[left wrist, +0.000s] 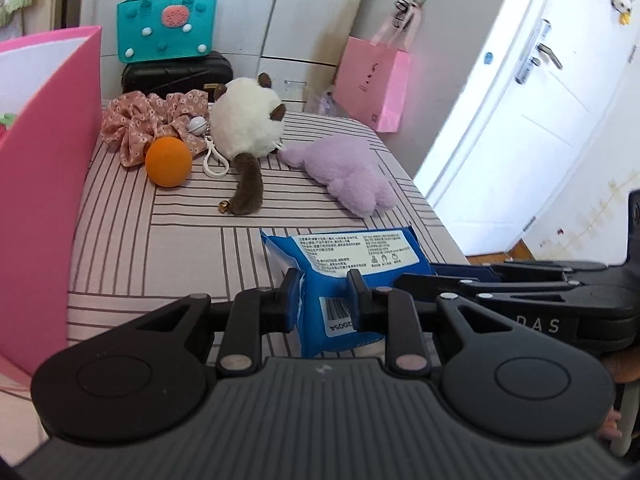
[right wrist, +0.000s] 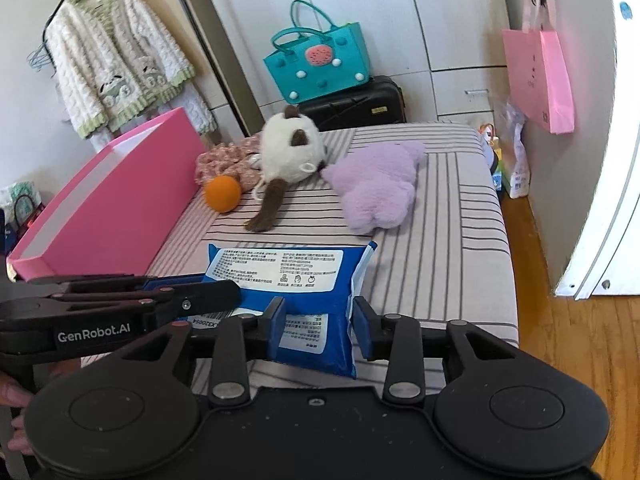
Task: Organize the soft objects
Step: 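Lift the wet-wipes pack with both tools and carry it over the box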
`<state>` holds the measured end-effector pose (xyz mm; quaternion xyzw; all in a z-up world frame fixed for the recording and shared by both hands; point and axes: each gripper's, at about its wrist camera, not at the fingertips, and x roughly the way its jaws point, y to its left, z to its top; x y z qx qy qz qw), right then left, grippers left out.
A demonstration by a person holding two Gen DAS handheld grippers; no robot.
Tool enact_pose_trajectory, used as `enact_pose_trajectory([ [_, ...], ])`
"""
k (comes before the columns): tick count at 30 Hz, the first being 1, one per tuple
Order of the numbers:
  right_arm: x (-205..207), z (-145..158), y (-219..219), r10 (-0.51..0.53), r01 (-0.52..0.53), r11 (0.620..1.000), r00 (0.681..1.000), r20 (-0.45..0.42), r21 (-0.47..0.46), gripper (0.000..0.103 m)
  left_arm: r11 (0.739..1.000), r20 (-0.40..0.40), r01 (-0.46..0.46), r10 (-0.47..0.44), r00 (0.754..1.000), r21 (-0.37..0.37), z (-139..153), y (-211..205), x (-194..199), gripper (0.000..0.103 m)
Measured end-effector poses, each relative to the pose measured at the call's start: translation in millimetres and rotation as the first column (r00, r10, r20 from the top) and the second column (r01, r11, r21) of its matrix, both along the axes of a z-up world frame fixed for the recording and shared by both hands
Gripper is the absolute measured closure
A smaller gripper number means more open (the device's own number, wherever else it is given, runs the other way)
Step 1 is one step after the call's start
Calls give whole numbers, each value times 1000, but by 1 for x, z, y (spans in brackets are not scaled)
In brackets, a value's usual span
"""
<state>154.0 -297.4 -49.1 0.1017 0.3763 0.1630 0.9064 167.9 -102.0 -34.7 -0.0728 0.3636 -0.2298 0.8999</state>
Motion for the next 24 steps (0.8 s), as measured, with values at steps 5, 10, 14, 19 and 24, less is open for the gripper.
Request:
enact_pose_trajectory([
  [5, -13, 15, 10, 49, -49, 999, 999, 8, -12, 56, 996, 4, 85, -86, 996, 30, 15, 14, -7, 80],
  [10, -25, 28, 25, 99, -99, 995, 995, 21, -13, 51, 991, 38, 115, -118, 992, 75, 35, 28, -19, 80],
  [14, -33, 40, 34, 129, -128, 991, 991, 35, -26, 50, 985, 50, 144, -149, 988, 92, 48, 39, -30, 80],
  [19, -45, 58, 46, 175, -173, 984, 982, 66, -39, 49, 979, 20, 184, -186, 982, 88, 61, 58, -39, 80],
  [24, -58, 78, 67, 232, -223, 971, 966, 117, -87, 44, 978, 51, 182, -188, 981, 100, 77, 73, -56, 80],
])
